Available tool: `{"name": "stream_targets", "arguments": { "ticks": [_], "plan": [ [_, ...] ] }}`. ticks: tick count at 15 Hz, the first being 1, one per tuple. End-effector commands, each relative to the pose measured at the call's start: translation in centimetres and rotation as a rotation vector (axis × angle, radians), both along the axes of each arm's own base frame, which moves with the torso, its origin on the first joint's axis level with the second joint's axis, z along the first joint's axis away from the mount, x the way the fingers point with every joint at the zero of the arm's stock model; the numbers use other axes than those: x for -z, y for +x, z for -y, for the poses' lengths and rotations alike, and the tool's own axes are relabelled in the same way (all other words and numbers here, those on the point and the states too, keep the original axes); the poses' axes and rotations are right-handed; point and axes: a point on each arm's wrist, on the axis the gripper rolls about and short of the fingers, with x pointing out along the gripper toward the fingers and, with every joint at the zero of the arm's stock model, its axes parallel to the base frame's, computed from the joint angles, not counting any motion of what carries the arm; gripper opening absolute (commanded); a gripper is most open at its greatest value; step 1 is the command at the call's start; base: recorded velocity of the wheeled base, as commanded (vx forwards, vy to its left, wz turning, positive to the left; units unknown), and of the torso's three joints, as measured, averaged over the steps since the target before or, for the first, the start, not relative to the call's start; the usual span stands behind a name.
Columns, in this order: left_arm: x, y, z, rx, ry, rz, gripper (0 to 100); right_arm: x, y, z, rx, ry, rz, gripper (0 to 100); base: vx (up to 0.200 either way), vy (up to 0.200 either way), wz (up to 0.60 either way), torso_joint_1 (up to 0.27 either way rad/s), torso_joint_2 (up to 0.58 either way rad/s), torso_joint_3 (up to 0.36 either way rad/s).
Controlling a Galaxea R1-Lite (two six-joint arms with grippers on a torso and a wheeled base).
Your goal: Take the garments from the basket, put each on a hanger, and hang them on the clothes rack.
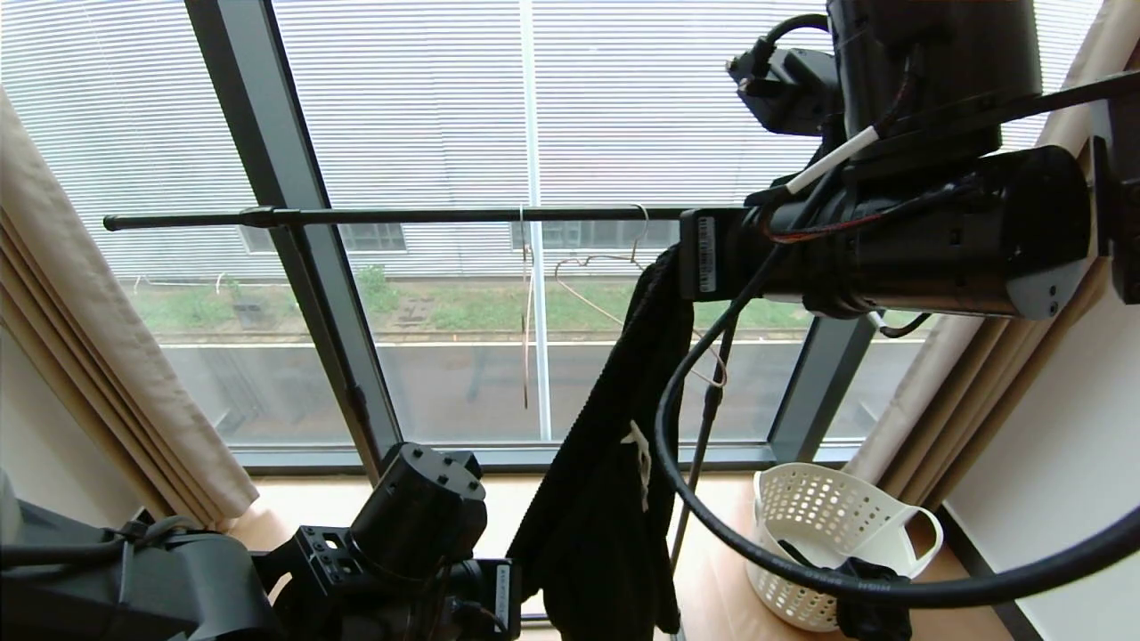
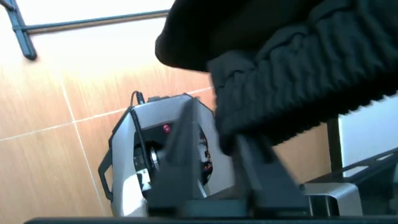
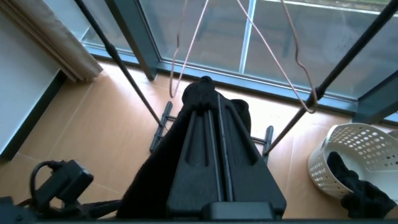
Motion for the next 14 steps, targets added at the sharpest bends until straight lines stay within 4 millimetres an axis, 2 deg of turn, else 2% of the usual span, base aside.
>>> {"name": "stream_targets", "arguments": {
  "ticks": [1, 4, 5, 6, 8, 10, 14],
  "plan": [
    [-1.9, -0.5, -1.3, -0.033, -0.029, 0.06, 0, -0.5, -0.1, 3.0, 0.069, 0.011, 0.011, 0, 0.0, 0.0, 0.0, 0.0, 0.0, 0.0],
    [-4.9, 0.4, -4.6, -0.097, -0.042, 0.186, 0, 0.3, -1.0, 5.4, 0.114, -0.02, -0.015, 0, 0.0, 0.0, 0.0, 0.0, 0.0, 0.0],
    [-5.3, 0.7, -5.3, -0.107, -0.029, 0.202, 0, 0.6, -1.2, 5.7, 0.119, -0.027, -0.023, 0, 0.0, 0.0, 0.0, 0.0, 0.0, 0.0],
    [-6.6, 1.5, -6.5, -0.139, -0.006, 0.232, 0, 1.8, -1.7, 6.2, 0.127, -0.056, -0.051, 0, 0.0, 0.0, 0.0, 0.0, 0.0, 0.0],
    [-8.3, 2.8, -7.5, -0.172, 0.032, 0.234, 0, 2.8, -1.9, 6.5, 0.119, -0.134, -0.075, 0, 0.0, 0.0, 0.0, 0.0, 0.0, 0.0],
    [-10.1, 3.6, -7.3, -0.17, 0.029, 0.256, 0, 4.3, -2.5, 6.5, 0.092, -0.24, -0.118, 0, 0.0, 0.0, 0.0, 0.0, 0.0, 0.0],
    [-10.8, 4.9, -6.5, -0.127, 0.059, 0.281, 0, 5.0, -3.8, 5.0, 0.021, -0.273, -0.135, 0, 0.0, 0.0, 0.0, 0.0, 0.0, 0.0]
  ]
}}
